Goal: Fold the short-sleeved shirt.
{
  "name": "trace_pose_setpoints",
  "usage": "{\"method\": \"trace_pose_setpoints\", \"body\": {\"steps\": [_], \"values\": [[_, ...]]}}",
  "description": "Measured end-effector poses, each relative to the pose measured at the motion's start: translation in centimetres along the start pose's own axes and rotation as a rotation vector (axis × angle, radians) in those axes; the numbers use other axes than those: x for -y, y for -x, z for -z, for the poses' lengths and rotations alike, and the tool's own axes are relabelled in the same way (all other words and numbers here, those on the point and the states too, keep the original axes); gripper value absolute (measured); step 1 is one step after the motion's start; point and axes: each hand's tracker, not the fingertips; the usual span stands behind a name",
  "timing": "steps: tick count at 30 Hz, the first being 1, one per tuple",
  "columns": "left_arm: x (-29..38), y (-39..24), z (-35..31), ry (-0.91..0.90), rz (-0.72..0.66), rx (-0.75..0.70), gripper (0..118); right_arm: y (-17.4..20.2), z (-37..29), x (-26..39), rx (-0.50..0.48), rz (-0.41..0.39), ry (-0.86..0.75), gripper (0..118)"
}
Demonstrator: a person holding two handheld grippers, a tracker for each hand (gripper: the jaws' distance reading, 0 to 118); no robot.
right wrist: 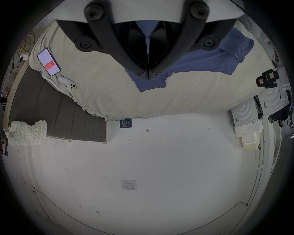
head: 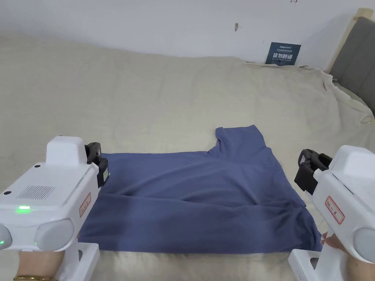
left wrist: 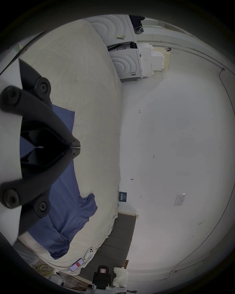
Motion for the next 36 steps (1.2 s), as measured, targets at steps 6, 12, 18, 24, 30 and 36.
{"method": "trace_pose_setpoints", "body": {"steps": [6,12,18,24,30,36], "values": [[-0.5,-0.1,1.0,-0.008,-0.022,-0.005,0,-0.1,4.9,-2.4,-0.014,-0.015,0.038,0],[-1.6,-0.5,2.8,-0.017,-0.01,-0.015,0,-0.2,13.6,-6.2,-0.053,0.007,0.175,2],[-2.1,-0.7,5.3,-0.02,-0.019,-0.035,0,-0.5,23.3,-7.8,-0.053,0.01,0.419,98],[-2.1,-0.4,7.8,-0.007,-0.026,-0.051,0,-0.8,31.7,-5.1,0.045,-0.065,0.675,100],[-1.6,-0.1,9.4,0.011,-0.024,-0.064,0,-2.3,36.6,-0.6,0.13,-0.066,0.809,100],[-0.5,0.4,10.7,0.044,-0.018,-0.078,0,-3.7,38.8,1.9,0.147,0.018,0.846,88]]}}
